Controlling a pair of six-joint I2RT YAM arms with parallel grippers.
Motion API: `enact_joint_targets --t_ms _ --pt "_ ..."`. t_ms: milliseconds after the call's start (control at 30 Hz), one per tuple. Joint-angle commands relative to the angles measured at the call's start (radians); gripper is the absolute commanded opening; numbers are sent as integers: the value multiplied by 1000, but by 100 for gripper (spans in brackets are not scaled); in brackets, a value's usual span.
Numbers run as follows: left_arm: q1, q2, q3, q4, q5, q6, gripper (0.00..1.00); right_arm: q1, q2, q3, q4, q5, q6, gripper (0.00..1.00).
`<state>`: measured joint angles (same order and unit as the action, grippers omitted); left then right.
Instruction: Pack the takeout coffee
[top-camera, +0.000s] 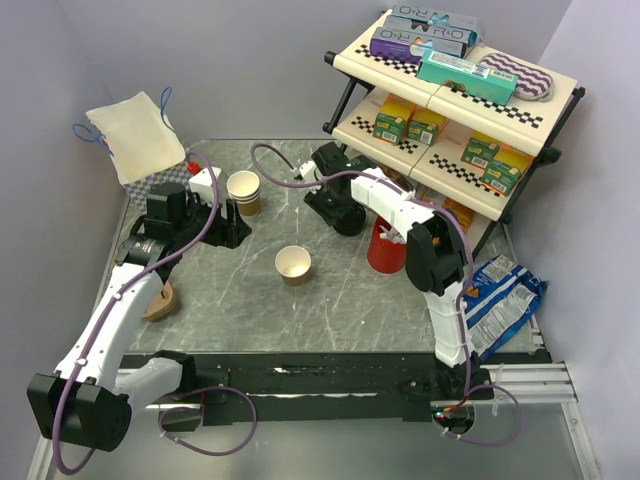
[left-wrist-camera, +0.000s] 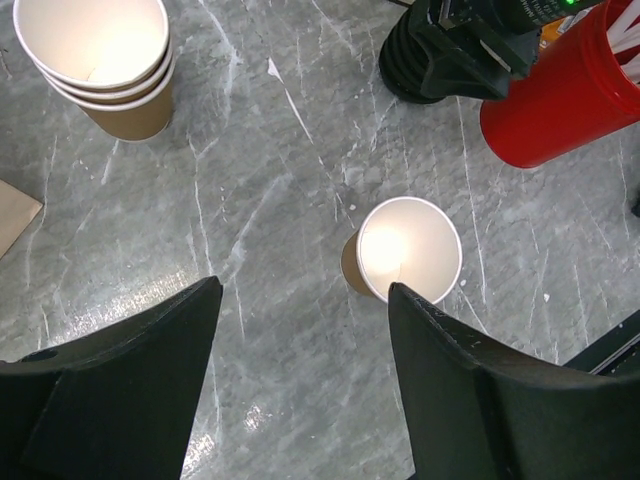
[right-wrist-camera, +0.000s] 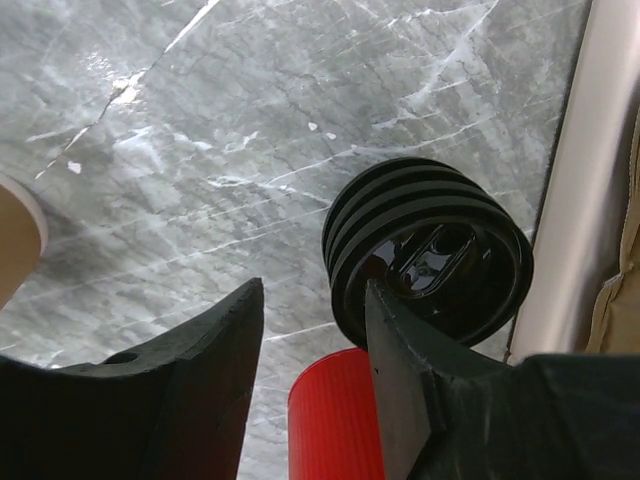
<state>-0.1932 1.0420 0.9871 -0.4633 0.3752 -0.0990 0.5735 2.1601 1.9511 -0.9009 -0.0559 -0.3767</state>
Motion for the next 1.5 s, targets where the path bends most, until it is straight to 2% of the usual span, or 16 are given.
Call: enact_joint_targets --t_ms 0,400,933,1467 --pt "8 -16 -1 40 27 -16 74 2 32 55 3 33 -21 52" --pt "23 -7 -8 48 45 -25 74 -9 75 75 10 47 -28 52" --pt "37 7 -18 68 64 -44 74 -14 90 66 3 54 -42 42" --pt "46 10 -22 78 73 -51 74 -14 99 60 8 83 -48 40"
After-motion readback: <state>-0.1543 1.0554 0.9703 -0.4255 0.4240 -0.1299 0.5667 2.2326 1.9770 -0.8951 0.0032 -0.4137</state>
